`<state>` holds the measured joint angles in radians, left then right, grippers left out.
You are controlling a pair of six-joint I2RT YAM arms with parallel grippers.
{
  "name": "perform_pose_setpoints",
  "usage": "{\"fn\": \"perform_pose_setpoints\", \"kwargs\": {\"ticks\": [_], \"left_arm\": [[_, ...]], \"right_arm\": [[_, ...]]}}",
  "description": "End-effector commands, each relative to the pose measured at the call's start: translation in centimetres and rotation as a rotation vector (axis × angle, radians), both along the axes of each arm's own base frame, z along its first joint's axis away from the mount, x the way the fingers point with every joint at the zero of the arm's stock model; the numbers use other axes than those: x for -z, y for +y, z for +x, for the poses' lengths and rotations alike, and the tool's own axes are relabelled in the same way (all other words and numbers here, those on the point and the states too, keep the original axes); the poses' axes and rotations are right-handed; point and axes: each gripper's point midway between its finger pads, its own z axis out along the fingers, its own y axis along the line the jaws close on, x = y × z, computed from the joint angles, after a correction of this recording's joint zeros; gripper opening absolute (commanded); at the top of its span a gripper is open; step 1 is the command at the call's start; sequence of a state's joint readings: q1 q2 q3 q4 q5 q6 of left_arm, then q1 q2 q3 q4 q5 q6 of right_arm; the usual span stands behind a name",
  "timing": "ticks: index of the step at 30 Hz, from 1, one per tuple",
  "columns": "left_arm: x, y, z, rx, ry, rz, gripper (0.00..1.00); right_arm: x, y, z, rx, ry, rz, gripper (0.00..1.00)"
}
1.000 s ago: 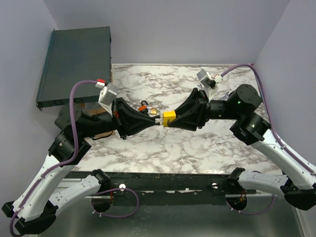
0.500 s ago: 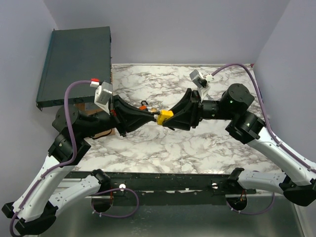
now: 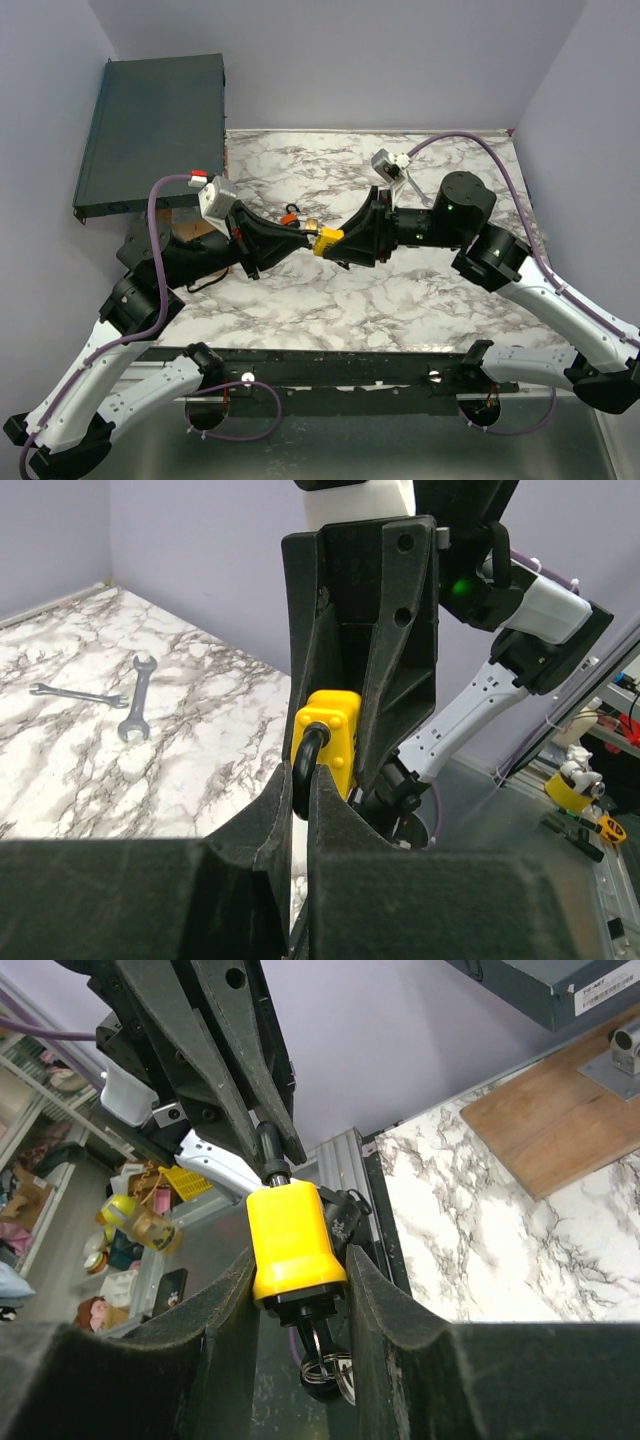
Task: Lock with the key
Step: Lock the lock.
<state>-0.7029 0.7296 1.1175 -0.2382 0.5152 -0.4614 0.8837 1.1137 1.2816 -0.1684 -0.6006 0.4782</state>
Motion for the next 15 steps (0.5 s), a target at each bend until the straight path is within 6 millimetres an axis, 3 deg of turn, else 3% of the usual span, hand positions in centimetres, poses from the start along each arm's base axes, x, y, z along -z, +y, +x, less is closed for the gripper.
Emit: {"fn": "perform_pose_setpoints", "kwargs": {"ticks": [1, 15], "left_arm": [[6.9, -1.3, -2.3, 0.158, 0.178, 0.179, 0.0], [7.0, -1.8, -5.4, 0.342, 0.188, 0.173, 0.0]], "right_arm": [[-7.4, -0.6, 0.5, 0.082, -0.13, 0.23, 0.01], [-7.7, -0.6, 0.1, 0.06, -0.131, 0.223, 0.01]]}}
